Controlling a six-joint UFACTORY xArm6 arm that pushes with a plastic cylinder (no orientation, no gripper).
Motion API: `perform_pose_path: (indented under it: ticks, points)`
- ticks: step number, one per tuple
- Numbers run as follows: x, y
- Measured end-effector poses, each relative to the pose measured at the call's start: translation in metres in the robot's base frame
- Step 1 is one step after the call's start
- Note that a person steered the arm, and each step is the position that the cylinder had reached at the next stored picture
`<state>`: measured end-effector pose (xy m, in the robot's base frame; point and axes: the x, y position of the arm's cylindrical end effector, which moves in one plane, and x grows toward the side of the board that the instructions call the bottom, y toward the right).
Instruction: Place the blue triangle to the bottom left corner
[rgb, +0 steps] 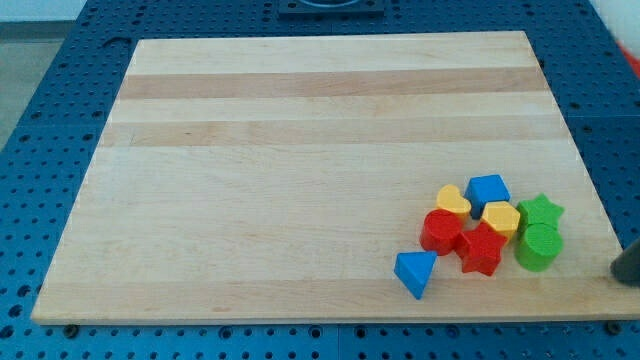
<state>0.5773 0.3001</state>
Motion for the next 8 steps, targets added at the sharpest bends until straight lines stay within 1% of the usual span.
perform_pose_path:
  ticks: [1, 4, 6, 7, 8]
  points:
    - [-0.01, -0.019]
    - [0.003, -0.182]
    - [0.005, -0.275]
    - [0.006, -0.303]
    - [-0.015, -0.277]
